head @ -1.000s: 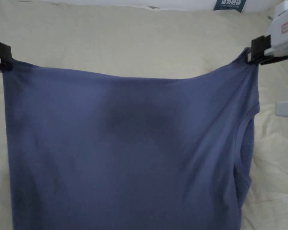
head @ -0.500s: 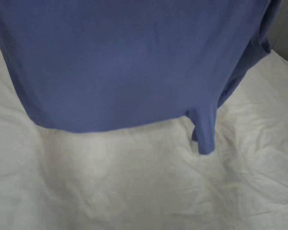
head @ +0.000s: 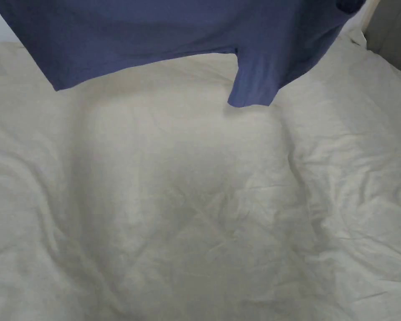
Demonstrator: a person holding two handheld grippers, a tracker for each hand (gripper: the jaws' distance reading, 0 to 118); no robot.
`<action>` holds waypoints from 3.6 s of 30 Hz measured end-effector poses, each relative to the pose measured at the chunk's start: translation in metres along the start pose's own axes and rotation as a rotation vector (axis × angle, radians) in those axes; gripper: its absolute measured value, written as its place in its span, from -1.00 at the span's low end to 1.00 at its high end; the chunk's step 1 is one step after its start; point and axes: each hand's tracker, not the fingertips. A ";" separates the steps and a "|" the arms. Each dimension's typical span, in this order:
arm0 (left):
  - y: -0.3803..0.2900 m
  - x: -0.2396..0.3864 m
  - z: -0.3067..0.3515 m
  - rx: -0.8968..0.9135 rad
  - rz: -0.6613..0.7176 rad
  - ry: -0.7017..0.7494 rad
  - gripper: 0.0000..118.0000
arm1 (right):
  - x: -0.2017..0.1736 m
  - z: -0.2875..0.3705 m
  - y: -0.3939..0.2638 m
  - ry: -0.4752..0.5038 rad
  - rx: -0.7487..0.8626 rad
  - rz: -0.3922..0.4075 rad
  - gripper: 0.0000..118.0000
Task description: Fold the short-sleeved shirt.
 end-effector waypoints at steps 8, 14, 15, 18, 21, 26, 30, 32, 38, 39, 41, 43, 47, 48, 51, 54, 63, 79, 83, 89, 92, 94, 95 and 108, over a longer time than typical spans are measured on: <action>-0.183 0.015 0.004 -0.296 -0.062 -0.105 -0.97 | 0.006 -0.014 -0.159 0.081 -0.261 0.005 -0.97; -0.308 0.001 0.065 -0.463 -0.002 -0.171 -0.97 | 0.032 0.016 -0.288 0.079 -0.437 -0.016 -0.97; -0.327 -0.003 0.078 -0.483 -0.008 -0.175 -0.97 | 0.039 0.024 -0.311 0.085 -0.474 -0.012 -0.97; -0.372 -0.016 0.120 -0.534 -0.027 -0.189 -0.97 | 0.054 0.052 -0.371 0.094 -0.542 -0.004 -0.97; -0.408 -0.028 0.164 -0.582 0.000 -0.206 -0.97 | 0.065 0.097 -0.426 0.101 -0.614 -0.029 -0.97; -0.445 -0.046 0.229 -0.604 0.018 -0.218 -0.97 | 0.088 0.165 -0.486 0.118 -0.668 0.019 -0.97; -0.466 -0.062 0.271 -0.611 0.037 -0.209 -0.97 | 0.110 0.208 -0.515 0.122 -0.673 0.039 -0.97; -0.477 -0.072 0.286 -0.635 0.077 -0.200 -0.97 | 0.128 0.220 -0.535 0.115 -0.674 -0.012 -0.97; -0.508 -0.083 0.317 -0.722 0.072 -0.161 -0.97 | 0.143 0.264 -0.564 0.154 -0.714 -0.040 -0.97; -0.510 -0.085 0.318 -0.734 0.077 -0.162 -0.95 | 0.142 0.266 -0.567 0.166 -0.732 -0.014 -0.97; -0.510 -0.088 0.321 -0.769 0.094 -0.145 -0.48 | 0.142 0.273 -0.570 0.178 -0.725 0.014 -0.82; -0.503 -0.097 0.323 -0.733 0.104 -0.102 0.66 | 0.146 0.279 -0.561 0.169 -0.716 0.039 0.11; -0.462 -0.119 0.331 -0.565 0.159 -0.032 1.00 | 0.153 0.297 -0.518 0.169 -0.599 0.084 0.86; -0.449 -0.120 0.332 -0.529 0.166 -0.018 1.00 | 0.152 0.301 -0.504 0.162 -0.561 0.098 0.86; -0.407 -0.105 0.345 -0.354 0.112 -0.021 1.00 | 0.139 0.314 -0.463 0.166 -0.397 0.110 0.87; -0.380 -0.076 0.352 -0.195 0.080 -0.026 1.00 | 0.114 0.321 -0.436 0.186 -0.234 0.106 1.00; -0.366 0.000 0.359 -0.049 0.075 -0.170 0.23 | 0.047 0.304 -0.433 0.191 -0.118 -0.014 0.24; -0.376 0.016 0.358 -0.119 0.003 -0.287 -1.00 | 0.028 0.310 -0.427 0.227 -0.076 -0.090 -0.98; -0.380 -0.005 0.338 -0.306 0.123 -0.357 -0.19 | 0.030 0.314 -0.427 0.236 -0.084 -0.091 -0.98; -0.423 -0.034 0.314 -0.564 0.089 -0.249 1.00 | 0.040 0.315 -0.441 0.229 -0.126 -0.066 -0.97; -0.455 -0.041 0.303 -0.719 0.028 -0.206 1.00 | 0.046 0.314 -0.451 0.203 -0.161 -0.069 -0.97; -0.476 -0.045 0.301 -0.800 -0.013 -0.185 1.00 | 0.051 0.312 -0.456 0.193 -0.185 -0.081 -0.97; -0.487 -0.046 0.299 -0.845 -0.024 -0.175 1.00 | 0.053 0.312 -0.458 0.189 -0.194 -0.087 -0.97; -0.508 -0.050 0.300 -0.913 0.093 -0.219 -0.83 | 0.075 0.310 -0.473 0.123 -0.286 -0.081 -0.97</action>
